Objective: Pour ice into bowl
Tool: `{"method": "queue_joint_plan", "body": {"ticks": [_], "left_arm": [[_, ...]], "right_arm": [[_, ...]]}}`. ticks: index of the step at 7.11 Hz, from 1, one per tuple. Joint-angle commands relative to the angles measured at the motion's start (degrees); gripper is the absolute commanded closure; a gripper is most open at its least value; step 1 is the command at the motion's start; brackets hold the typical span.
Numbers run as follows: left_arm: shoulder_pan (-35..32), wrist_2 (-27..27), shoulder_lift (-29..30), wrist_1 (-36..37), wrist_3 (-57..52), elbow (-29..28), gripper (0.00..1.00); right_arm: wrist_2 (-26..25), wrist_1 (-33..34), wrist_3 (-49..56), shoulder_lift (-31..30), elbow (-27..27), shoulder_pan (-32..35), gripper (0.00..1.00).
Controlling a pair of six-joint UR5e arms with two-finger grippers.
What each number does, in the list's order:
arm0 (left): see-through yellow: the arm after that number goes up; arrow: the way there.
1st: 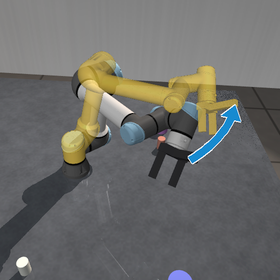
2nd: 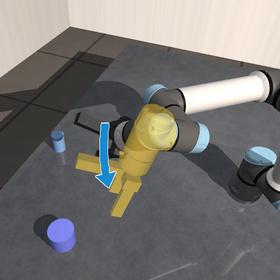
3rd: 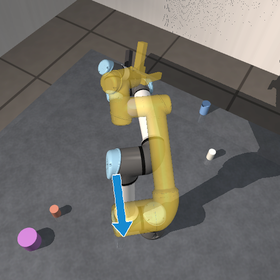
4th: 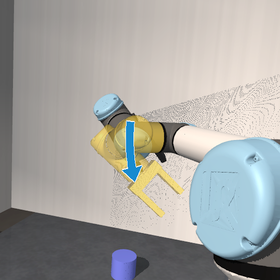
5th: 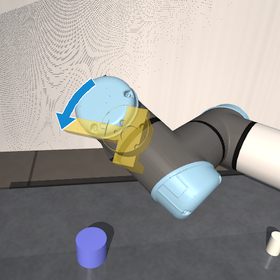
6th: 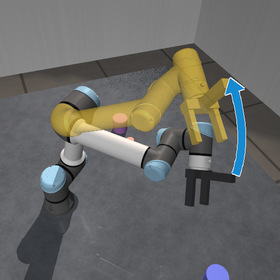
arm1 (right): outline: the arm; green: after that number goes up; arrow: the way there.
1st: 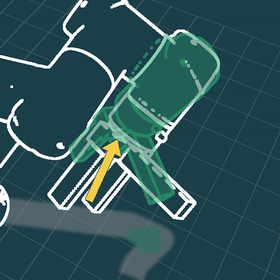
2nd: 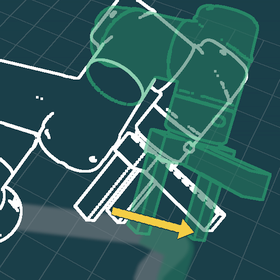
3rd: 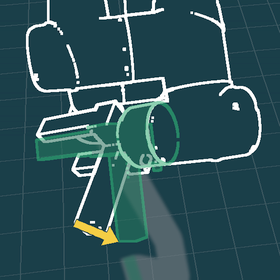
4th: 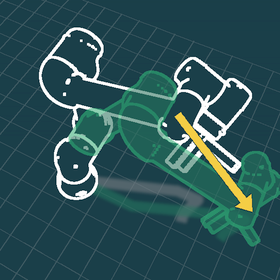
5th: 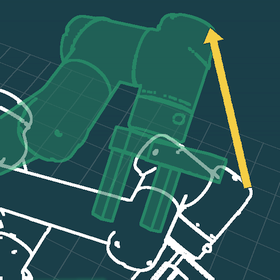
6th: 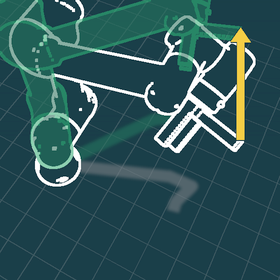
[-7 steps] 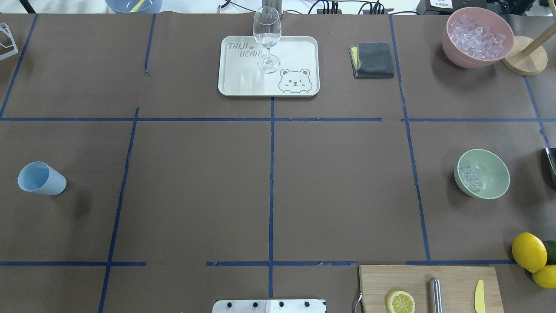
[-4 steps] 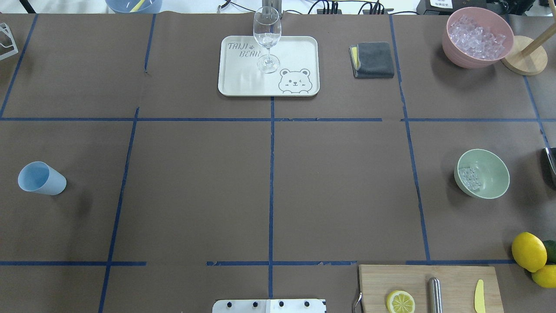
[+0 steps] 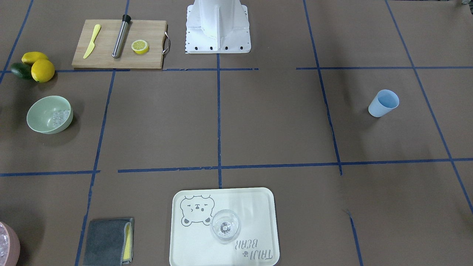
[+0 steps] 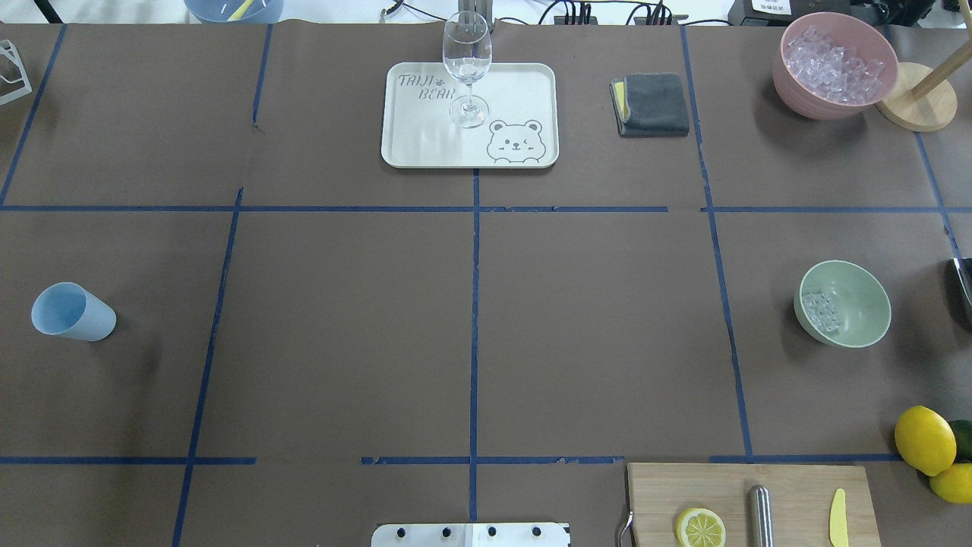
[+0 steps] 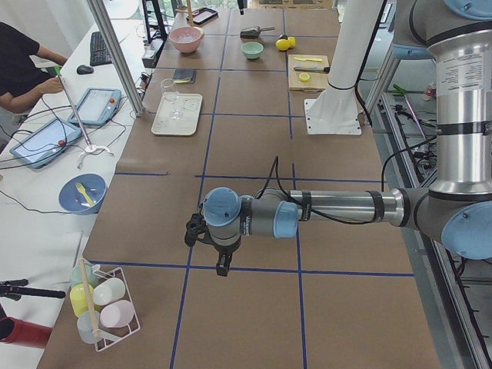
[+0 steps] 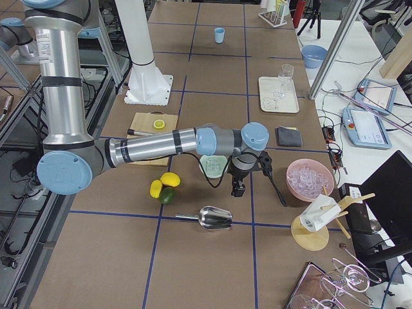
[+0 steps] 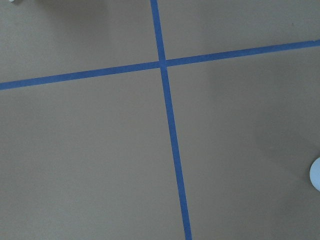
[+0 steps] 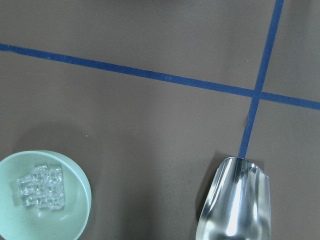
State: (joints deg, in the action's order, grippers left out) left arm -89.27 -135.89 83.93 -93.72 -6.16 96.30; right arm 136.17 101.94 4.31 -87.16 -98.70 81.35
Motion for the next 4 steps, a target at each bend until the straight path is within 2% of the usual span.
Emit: {"method": "queue_joint_plan", "body": {"ticks": [1,4], "left_arm": [[-0.2,3.87,1.41,0.38,0.01,0.46,0.0],[-0.12,3.79,1.41,0.29,0.18,-0.24,0.0]], "right_arm": [[-0.02,-0.16,-0.53,0.58,-0.17,-0.06,0.0],[0.06,0.01,-0.44,0.33,-0.26,0.03,0.0]]}}
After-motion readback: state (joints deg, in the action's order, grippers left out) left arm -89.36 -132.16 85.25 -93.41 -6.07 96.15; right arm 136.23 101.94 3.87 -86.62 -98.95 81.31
